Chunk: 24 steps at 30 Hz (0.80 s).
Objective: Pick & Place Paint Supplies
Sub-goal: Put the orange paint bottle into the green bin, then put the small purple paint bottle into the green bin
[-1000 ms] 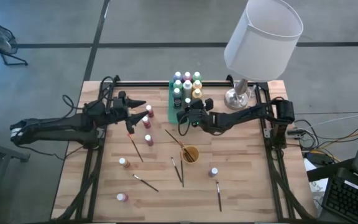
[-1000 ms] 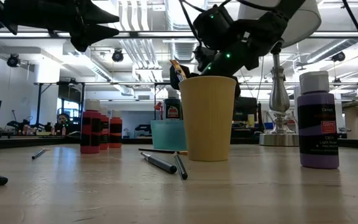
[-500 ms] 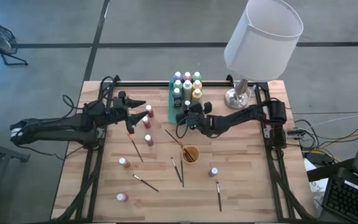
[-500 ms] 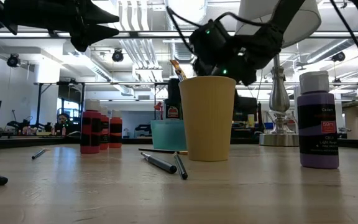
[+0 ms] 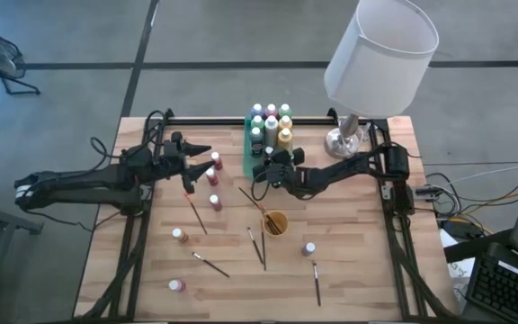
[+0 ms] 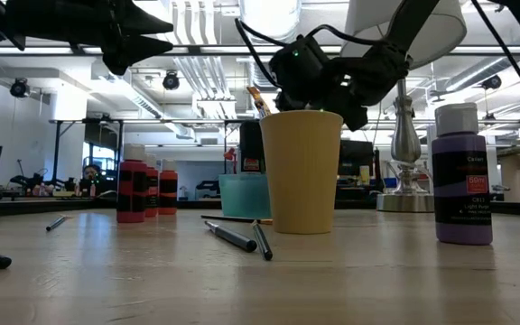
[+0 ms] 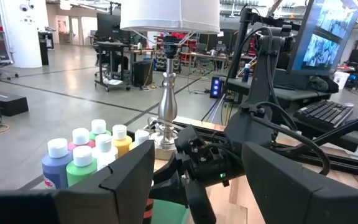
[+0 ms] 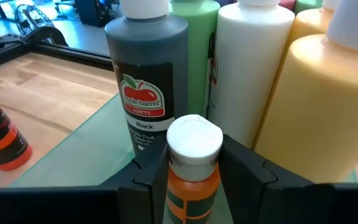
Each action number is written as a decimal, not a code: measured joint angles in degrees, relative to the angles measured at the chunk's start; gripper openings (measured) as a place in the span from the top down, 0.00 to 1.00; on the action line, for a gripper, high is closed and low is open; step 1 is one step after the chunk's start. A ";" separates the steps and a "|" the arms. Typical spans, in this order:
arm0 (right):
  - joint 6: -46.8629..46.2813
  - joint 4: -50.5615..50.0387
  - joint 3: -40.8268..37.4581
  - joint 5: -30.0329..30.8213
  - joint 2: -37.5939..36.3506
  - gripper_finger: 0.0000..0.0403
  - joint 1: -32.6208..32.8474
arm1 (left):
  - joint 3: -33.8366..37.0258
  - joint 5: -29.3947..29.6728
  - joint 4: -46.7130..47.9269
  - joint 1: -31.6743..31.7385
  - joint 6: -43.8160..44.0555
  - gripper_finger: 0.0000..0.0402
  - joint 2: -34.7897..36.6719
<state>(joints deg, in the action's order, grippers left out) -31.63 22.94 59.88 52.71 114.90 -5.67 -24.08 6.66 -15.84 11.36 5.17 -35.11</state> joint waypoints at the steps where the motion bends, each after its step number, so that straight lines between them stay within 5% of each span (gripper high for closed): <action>1: -0.33 0.08 0.00 -0.04 0.18 0.72 0.00 | 0.00 0.00 0.02 0.02 0.00 0.38 0.00; 8: -0.95 0.11 -0.39 -0.50 0.23 0.71 -0.22 | 0.00 0.00 0.02 0.02 0.76 0.38 -0.01; 24: 2.16 -0.18 -0.50 -0.83 -1.70 0.44 -0.14 | 0.00 0.00 0.02 0.00 0.81 0.38 -0.02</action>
<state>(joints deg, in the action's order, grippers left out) -29.47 22.76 59.37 51.88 113.20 -5.81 -24.08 6.66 -15.81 11.36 5.98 -35.13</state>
